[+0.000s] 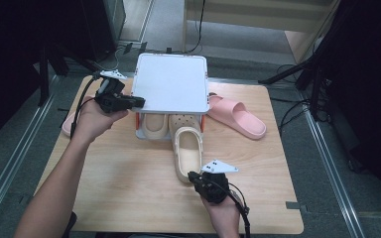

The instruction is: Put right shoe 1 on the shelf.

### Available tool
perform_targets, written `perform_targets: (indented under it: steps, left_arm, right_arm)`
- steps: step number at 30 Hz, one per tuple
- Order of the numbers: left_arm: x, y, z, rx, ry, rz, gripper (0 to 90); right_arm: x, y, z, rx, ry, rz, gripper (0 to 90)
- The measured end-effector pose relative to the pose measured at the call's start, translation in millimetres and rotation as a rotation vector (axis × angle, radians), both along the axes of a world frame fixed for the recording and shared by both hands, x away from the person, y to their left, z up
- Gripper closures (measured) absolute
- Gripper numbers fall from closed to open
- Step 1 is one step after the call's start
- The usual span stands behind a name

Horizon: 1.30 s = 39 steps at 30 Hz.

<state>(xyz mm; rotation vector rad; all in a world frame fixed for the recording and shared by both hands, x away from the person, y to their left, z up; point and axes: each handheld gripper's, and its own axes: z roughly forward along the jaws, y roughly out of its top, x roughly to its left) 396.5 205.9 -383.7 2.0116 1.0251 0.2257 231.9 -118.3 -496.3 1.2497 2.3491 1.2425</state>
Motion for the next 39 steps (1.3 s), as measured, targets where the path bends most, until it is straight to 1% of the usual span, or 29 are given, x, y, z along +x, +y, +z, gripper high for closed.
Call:
perform_targets:
  steps: [4, 7, 8, 11, 14, 21, 24, 26, 28, 34, 36, 39]
  left_arm:
    - [2.1, 2.5, -0.6, -0.014, 0.012, -0.002, 86.6]
    - [2.6, 3.3, -0.9, -0.018, 0.014, -0.004, 86.8]
    - [2.6, 3.2, -0.9, -0.018, 0.013, -0.005, 87.0]
    - [2.7, 3.5, -1.0, -0.017, 0.013, -0.006, 87.5]
    - [2.5, 3.7, -1.2, -0.016, 0.009, -0.008, 87.4]
    - [2.3, 3.8, -1.3, -0.015, 0.007, -0.010, 87.2]
    - [2.3, 4.0, -1.3, -0.017, 0.010, -0.009, 87.0]
    - [2.1, 3.8, -1.5, -0.020, 0.010, -0.008, 87.0]
    - [2.1, 3.9, -1.5, -0.020, 0.010, -0.009, 87.0]
    - [2.3, 4.6, -1.6, -0.022, 0.011, -0.012, 87.0]
    - [2.0, 4.1, -1.5, -0.020, 0.009, -0.010, 87.1]
    - [1.7, 3.8, -1.3, -0.018, 0.009, -0.009, 86.9]
  right_arm:
    - [-3.1, -2.0, -9.4, 0.002, 0.051, -0.002, 90.0]
    - [-3.4, -2.6, -13.3, -0.020, 0.059, -0.012, 90.0]
    - [-3.3, -2.5, -14.8, -0.022, 0.073, -0.013, 90.0]
    - [-2.1, -1.4, -18.1, -0.041, 0.080, -0.011, 90.0]
    - [0.1, -1.3, -19.5, -0.036, 0.085, -0.006, 90.0]
    - [4.3, 3.0, -19.2, -0.037, 0.072, -0.004, 90.0]
    - [7.7, 7.0, -19.6, -0.024, 0.074, 0.015, 90.0]
    - [10.1, 11.7, -19.4, -0.037, 0.063, 0.019, 90.0]
    - [14.1, 15.4, -18.3, -0.035, 0.053, 0.023, 90.0]
    - [33.0, 22.4, -6.8, -0.052, 0.004, 0.032, 90.0]
    - [42.3, 24.2, -5.0, -0.067, -0.003, 0.030, 90.0]
    - [57.5, 26.1, -5.2, -0.076, 0.001, 0.022, 90.0]
